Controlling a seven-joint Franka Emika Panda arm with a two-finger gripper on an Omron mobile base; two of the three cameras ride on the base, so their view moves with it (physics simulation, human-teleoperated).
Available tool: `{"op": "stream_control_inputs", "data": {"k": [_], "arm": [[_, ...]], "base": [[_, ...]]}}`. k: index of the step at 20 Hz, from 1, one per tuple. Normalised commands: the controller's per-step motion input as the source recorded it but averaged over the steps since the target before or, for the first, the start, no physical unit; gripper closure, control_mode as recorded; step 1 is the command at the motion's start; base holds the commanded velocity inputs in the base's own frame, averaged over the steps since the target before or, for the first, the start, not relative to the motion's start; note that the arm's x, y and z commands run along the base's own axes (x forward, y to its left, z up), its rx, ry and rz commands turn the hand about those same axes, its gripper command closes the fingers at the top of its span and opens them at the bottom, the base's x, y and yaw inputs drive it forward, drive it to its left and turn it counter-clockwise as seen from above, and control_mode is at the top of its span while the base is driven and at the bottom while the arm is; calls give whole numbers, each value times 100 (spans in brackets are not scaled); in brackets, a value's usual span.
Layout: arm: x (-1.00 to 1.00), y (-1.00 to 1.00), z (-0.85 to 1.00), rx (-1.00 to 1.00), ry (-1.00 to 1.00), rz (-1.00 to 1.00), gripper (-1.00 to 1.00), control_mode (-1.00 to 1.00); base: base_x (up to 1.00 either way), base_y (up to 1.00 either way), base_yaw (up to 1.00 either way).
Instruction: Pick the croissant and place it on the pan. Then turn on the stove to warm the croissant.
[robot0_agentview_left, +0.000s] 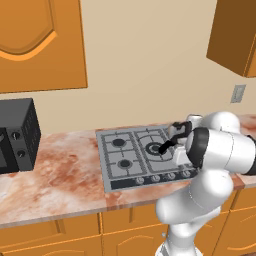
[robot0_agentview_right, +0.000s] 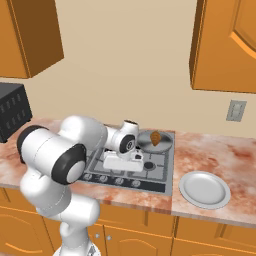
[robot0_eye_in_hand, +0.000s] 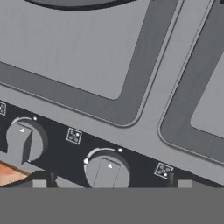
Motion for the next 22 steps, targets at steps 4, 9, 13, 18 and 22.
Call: {"op": "stream_control_inputs", "data": {"k": [4,9,13,18,22], "arm": [[0,0,-18,0,0,0,-100,-100],[0,2,-11,0,0,0,-100,-100],[0,3,-8,0,0,0,-100,-100],[-1,8,-3,0,0,0,-100,-100],[-6,8,0,0,3,0,-100,-100]], "base": [[0,0,0],[0,0,0],[0,0,0],[0,0,0],[0,0,0]]}}
